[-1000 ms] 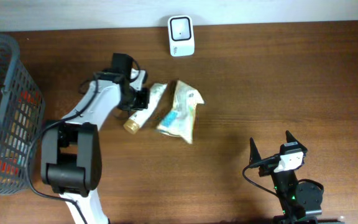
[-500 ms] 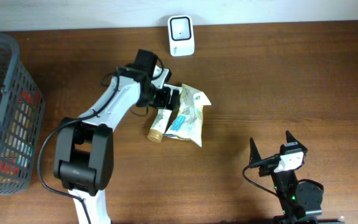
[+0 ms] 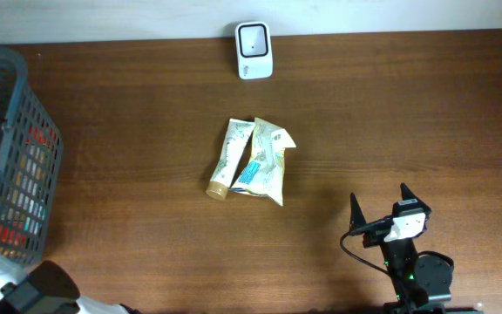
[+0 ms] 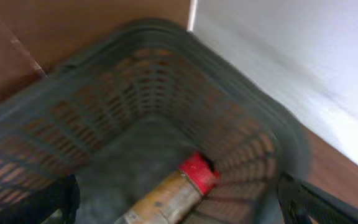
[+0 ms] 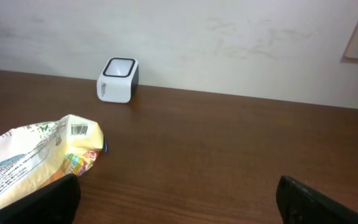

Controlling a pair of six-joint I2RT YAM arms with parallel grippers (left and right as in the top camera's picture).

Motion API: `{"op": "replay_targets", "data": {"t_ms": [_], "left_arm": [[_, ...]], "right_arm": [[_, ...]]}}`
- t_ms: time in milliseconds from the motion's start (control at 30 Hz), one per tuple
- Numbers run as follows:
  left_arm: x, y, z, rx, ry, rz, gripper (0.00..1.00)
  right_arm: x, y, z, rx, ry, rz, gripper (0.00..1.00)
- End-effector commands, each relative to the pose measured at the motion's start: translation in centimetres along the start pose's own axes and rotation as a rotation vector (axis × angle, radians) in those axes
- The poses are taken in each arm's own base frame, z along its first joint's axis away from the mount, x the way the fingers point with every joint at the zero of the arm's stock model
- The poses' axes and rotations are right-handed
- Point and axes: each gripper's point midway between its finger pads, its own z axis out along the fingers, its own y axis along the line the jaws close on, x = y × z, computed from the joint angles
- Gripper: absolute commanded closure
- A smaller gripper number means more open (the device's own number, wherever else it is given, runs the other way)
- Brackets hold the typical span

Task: Scan the item barcode
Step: 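Grasp the orange-capped pasta package from the basket with the left gripper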

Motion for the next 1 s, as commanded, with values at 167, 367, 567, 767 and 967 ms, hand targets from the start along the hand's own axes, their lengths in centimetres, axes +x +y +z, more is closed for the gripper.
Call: {"op": "replay_targets", "data": {"t_ms": [167, 367, 567, 767, 967], "left_arm": [[13.9, 7.2, 14.5, -0.071, 0.352, 0.209, 0.01], [21.7, 3.0, 21.0, 0.351, 0.482, 0.464, 0.00], [25.8, 0.8, 22.1, 0.550, 0.544, 0.462, 0.01], [27.7, 1.9, 23.0, 0.509, 0.598, 0.464, 0.92], [16.3, 1.1, 19.1, 0.389, 0.459, 0.315, 1.00]], "right_arm": [[0.3, 0.0, 0.0, -0.002, 0.004, 0.008, 0.01], [0.3, 0.0, 0.0, -0.002, 0.004, 0.009, 0.01], [0.3, 0.0, 0.0, -0.002, 0.004, 0.009, 0.01], [0.3, 0.0, 0.0, -0.002, 0.004, 0.009, 0.01], [0.3, 0.0, 0.0, -0.002, 0.004, 0.009, 0.01]]}}
